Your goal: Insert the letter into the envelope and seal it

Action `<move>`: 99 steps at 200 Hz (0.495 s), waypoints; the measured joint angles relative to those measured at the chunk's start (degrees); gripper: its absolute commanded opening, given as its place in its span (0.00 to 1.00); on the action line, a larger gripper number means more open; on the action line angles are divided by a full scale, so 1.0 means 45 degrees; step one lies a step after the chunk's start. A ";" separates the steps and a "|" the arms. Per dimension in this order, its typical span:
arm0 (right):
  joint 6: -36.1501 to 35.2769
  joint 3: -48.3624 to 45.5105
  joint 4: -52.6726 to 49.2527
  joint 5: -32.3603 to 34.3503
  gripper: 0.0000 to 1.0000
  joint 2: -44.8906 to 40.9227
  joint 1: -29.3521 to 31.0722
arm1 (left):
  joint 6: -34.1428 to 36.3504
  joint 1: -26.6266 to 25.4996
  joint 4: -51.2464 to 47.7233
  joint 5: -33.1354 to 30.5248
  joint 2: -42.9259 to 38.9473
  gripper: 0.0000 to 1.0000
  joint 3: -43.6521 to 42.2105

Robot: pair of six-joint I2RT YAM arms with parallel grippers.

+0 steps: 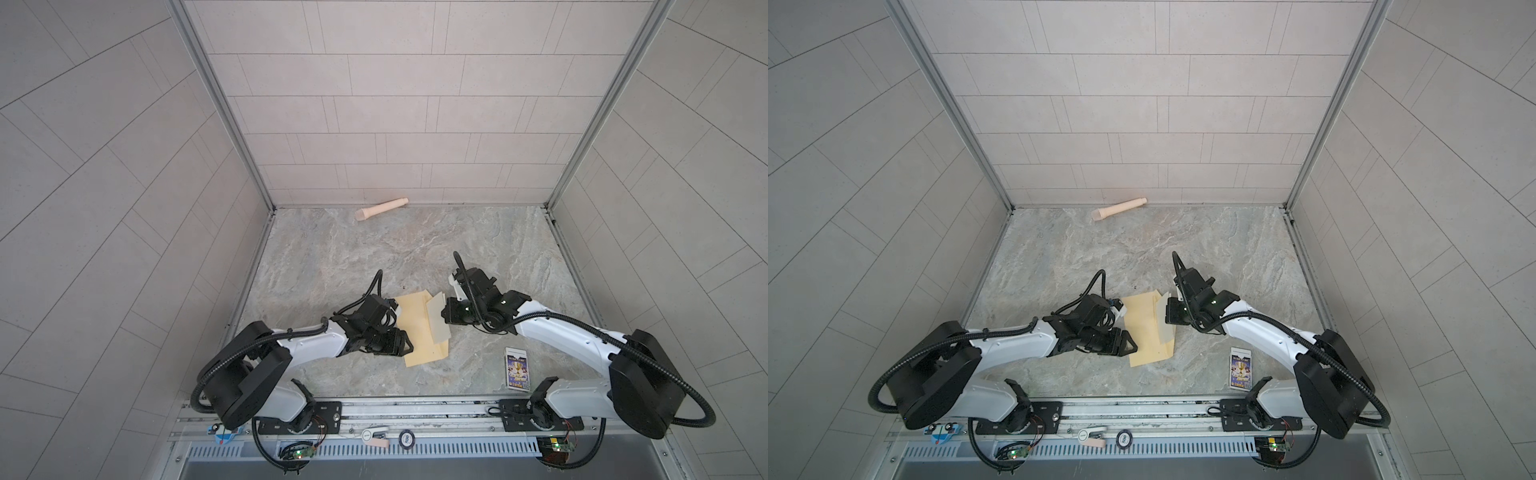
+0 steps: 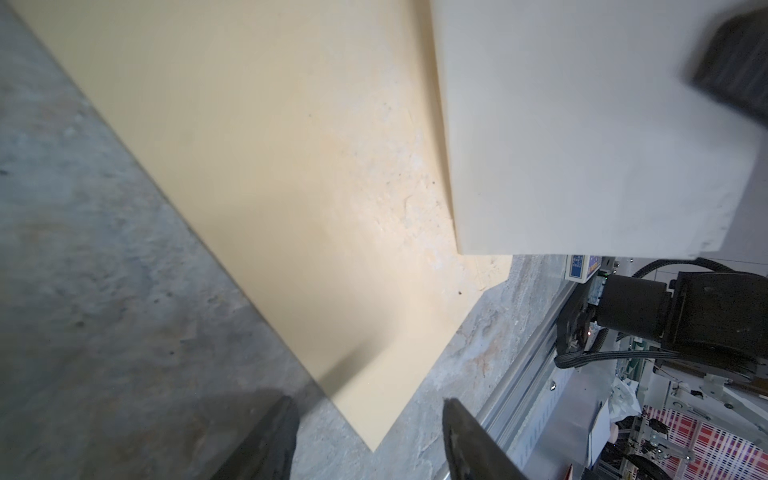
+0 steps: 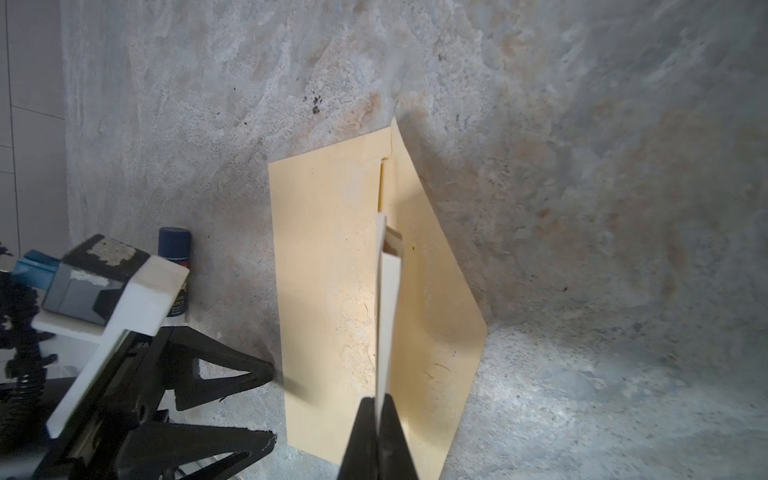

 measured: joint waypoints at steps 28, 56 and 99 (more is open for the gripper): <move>-0.0058 -0.0112 0.0005 0.0005 0.00 0.0155 -0.0063 | 0.0000 0.0000 0.0219 0.0126 0.0185 0.61 0.0063; -0.0267 -0.0107 -0.0049 -0.0005 0.00 0.0228 -0.0248 | 0.0000 0.0015 0.0296 0.0175 0.0253 0.60 0.0068; -0.0801 0.0248 -0.0869 0.0000 0.00 0.0223 -0.0627 | 0.0000 0.0024 0.0296 0.0189 0.0262 0.59 0.0068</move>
